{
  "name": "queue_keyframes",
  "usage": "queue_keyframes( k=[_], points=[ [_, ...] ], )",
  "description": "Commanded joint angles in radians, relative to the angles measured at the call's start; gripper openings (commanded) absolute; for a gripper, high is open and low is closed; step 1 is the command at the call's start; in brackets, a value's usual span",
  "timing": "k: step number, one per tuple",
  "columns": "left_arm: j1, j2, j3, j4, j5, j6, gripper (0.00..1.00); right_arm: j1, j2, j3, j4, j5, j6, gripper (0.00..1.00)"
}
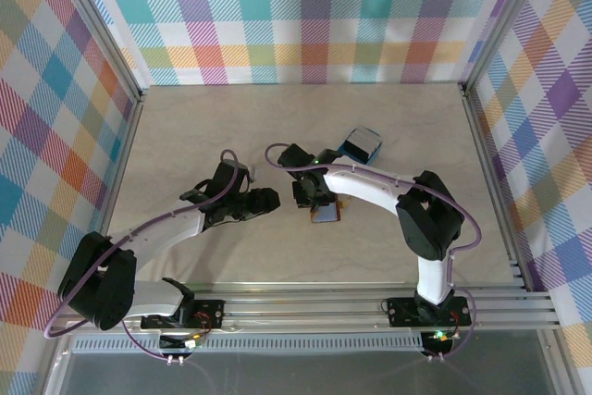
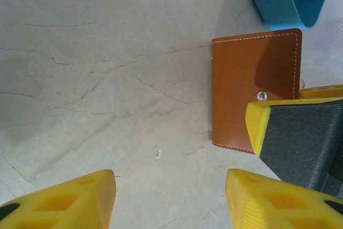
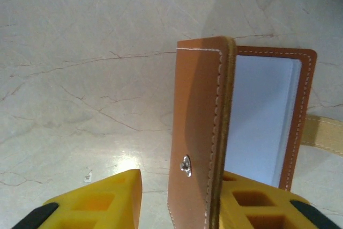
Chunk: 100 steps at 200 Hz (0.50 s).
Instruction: Put the credit cards into the card holder
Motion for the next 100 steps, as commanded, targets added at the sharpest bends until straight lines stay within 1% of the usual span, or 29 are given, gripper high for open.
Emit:
queue_keyframes(
  k=[1,20,61,83,100],
  points=[
    [0.01,-0.019,-0.018,-0.016,-0.006,-0.004,0.56,0.007,-0.047,-0.013,0.038,-0.065,0.006,0.37],
    [0.01,-0.013,-0.019,-0.01,-0.005,-0.004,0.56,0.007,-0.051,-0.011,0.065,-0.117,0.003,0.36],
    [0.01,0.001,-0.017,0.001,0.009,-0.007,0.56,0.009,-0.049,-0.011,0.102,-0.166,0.015,0.36],
    [0.01,0.004,-0.015,0.001,0.011,-0.005,0.56,0.006,-0.037,-0.009,0.124,-0.208,0.019,0.33],
    [0.01,0.004,-0.016,0.002,0.009,-0.006,0.56,0.006,-0.031,-0.011,0.146,-0.234,0.024,0.33]
  ],
)
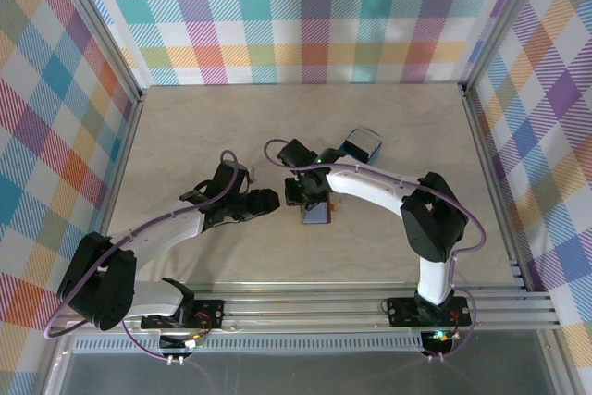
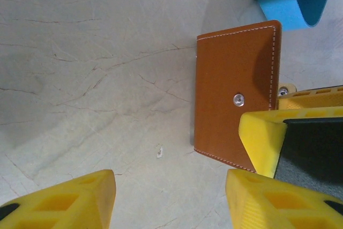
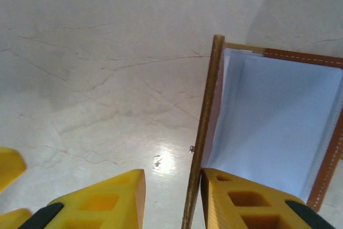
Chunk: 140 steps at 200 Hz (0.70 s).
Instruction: Put the credit cards into the card holder
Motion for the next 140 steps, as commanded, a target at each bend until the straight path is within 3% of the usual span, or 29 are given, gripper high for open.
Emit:
queue_keyframes(
  k=[1,39,91,140],
  points=[
    [0.01,0.005,-0.009,0.001,0.008,-0.006,0.56,0.006,-0.007,-0.007,0.04,-0.066,0.019,0.33],
    [0.01,0.0,-0.01,-0.008,0.004,-0.006,0.5,0.005,-0.004,0.001,0.071,-0.108,0.029,0.32],
    [0.014,-0.023,-0.009,-0.044,-0.009,-0.014,0.33,-0.003,0.018,0.011,0.109,-0.17,0.045,0.25],
    [0.015,-0.046,-0.054,0.035,0.081,-0.06,0.15,-0.013,0.054,0.011,0.151,-0.224,0.059,0.22]
  ],
)
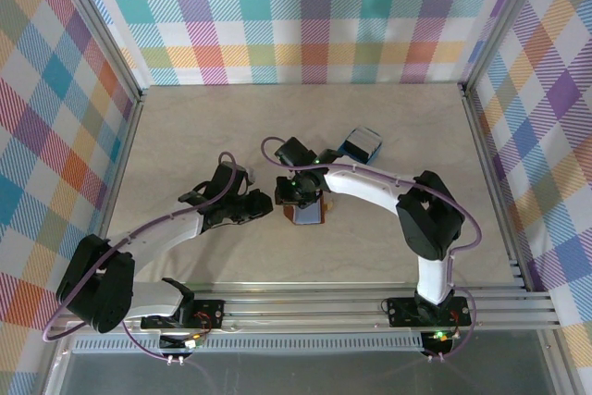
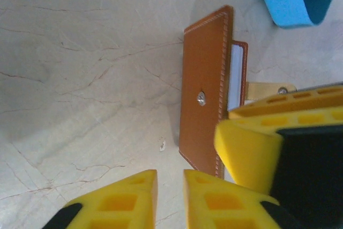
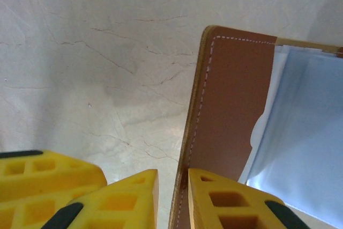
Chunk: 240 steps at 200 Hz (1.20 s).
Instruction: Put the credit cards into the card holder
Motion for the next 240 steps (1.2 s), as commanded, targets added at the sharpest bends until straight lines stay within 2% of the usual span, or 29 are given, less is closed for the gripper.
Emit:
queue_keyframes(
  k=[1,59,89,118,160,198,240],
  points=[
    [0.01,-0.028,-0.04,0.052,0.07,-0.036,0.15,-0.007,0.026,0.01,0.035,-0.052,0.022,0.22],
    [0.008,-0.002,-0.106,0.225,0.159,-0.095,0.11,-0.026,0.033,-0.028,0.095,-0.106,0.043,0.23],
    [0.008,-0.006,-0.107,0.262,0.155,-0.101,0.11,-0.032,0.032,-0.042,0.11,-0.116,0.045,0.23],
    [0.008,0.01,-0.113,0.285,0.137,-0.103,0.17,-0.036,0.032,-0.048,0.121,-0.128,0.043,0.23],
    [0.007,0.059,-0.121,0.336,0.134,-0.107,0.17,-0.037,0.024,-0.054,0.125,-0.136,0.04,0.23],
    [0.007,0.059,-0.133,0.341,0.117,-0.098,0.17,-0.039,-0.027,-0.091,0.131,-0.106,0.029,0.27],
    [0.006,0.072,-0.141,0.343,0.115,-0.098,0.17,-0.063,-0.129,-0.198,0.134,-0.041,0.026,0.39]
  ],
)
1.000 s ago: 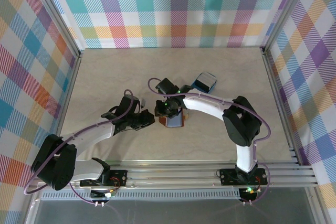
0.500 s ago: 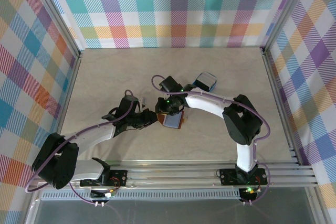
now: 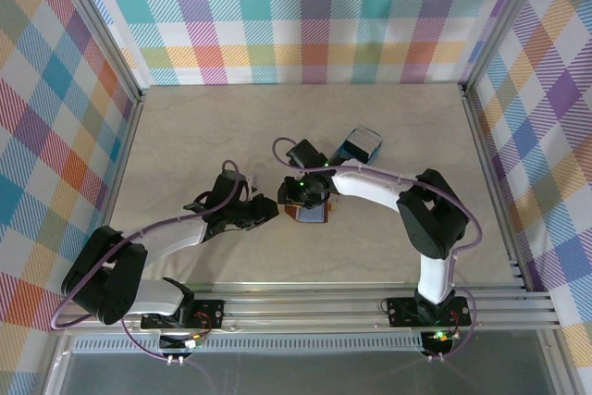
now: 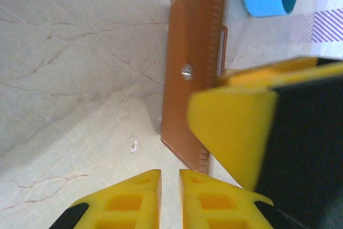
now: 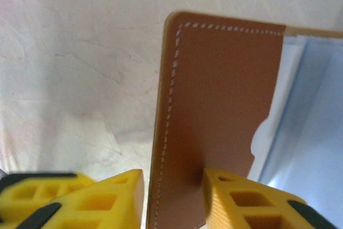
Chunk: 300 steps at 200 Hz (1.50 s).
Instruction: Put the credit cards into the card holder
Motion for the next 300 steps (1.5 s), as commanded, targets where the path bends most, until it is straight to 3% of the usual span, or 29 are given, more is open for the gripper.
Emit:
queue_keyframes(
  k=[1,81,194,300],
  points=[
    [0.006,0.015,-0.013,0.046,-0.01,0.002,0.17,-0.015,-0.089,-0.061,-0.004,0.029,-0.008,0.39],
    [0.001,0.028,-0.03,0.044,-0.031,-0.01,0.18,-0.079,-0.166,-0.23,0.026,0.067,0.013,0.45],
    [-0.04,0.063,-0.027,0.074,-0.057,-0.053,0.18,-0.116,-0.185,-0.267,-0.002,0.168,-0.053,0.45],
    [-0.05,0.094,0.046,0.023,-0.067,-0.025,0.24,-0.114,-0.218,-0.237,0.118,-0.038,-0.118,0.38]
  ],
)
